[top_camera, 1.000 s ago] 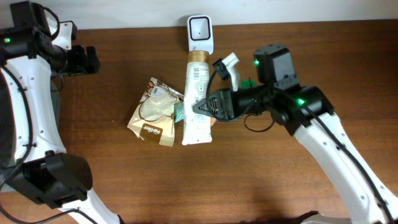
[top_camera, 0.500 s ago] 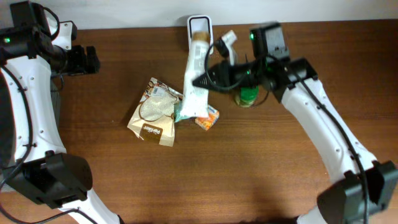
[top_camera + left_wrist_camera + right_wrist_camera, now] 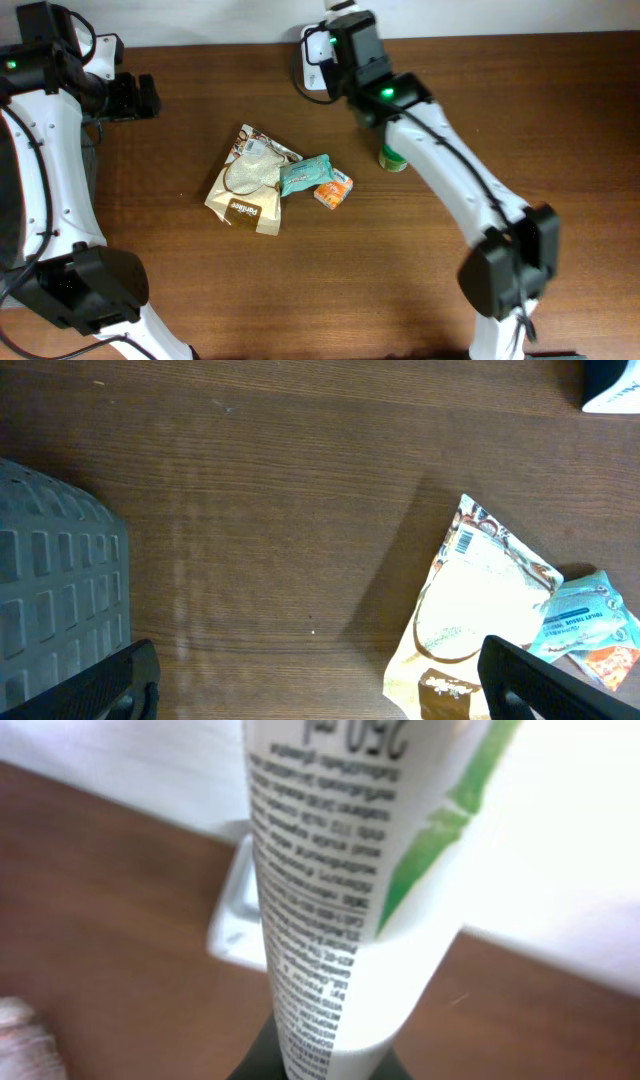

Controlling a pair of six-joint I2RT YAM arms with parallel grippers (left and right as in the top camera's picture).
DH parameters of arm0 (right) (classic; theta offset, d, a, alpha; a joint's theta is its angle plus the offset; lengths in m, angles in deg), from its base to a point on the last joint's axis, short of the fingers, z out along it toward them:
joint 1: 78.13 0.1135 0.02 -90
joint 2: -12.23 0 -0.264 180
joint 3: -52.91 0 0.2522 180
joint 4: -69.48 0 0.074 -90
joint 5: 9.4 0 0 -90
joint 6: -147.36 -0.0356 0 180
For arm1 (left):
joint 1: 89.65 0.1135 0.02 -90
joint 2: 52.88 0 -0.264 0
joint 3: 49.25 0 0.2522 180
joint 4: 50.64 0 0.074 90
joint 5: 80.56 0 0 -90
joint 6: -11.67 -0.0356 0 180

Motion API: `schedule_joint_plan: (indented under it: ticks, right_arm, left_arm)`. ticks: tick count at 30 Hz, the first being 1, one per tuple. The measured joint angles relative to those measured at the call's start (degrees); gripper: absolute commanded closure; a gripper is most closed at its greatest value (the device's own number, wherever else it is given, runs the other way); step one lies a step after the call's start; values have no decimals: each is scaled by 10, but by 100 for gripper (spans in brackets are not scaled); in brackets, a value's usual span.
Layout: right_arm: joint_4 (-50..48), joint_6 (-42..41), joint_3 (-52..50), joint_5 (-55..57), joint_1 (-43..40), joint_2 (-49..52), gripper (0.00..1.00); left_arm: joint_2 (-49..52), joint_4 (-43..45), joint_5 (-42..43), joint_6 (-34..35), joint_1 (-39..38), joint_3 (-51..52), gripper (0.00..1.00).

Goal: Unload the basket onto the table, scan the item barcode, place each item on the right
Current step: 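Carry the white tube to the scanner and hold it under the scanner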

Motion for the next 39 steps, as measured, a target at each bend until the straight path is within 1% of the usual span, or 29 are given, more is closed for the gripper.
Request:
schedule_joint_plan:
  ticks: [6, 12, 20, 23, 27, 39]
  right_arm:
    - [-172, 182, 0, 140, 6, 92, 96]
    - [-299, 365, 0, 195, -1, 148, 96]
    - [-322, 493, 1, 181, -28, 199, 96]
    - [-325, 521, 1, 175, -39, 222, 96]
    - [-328, 535, 1, 157, -43, 231, 96]
    - [-338, 539, 1, 138, -41, 256, 96]
  left_arm:
    - [0, -1, 0, 0, 0, 0, 1]
    - [0, -1, 0, 0, 0, 0, 1]
    - [0, 0, 0, 0, 0, 0, 1]
    - [0, 0, 0, 0, 0, 0, 1]
    - [0, 0, 0, 0, 0, 0, 1]
    - [0, 0, 0, 0, 0, 0, 1]
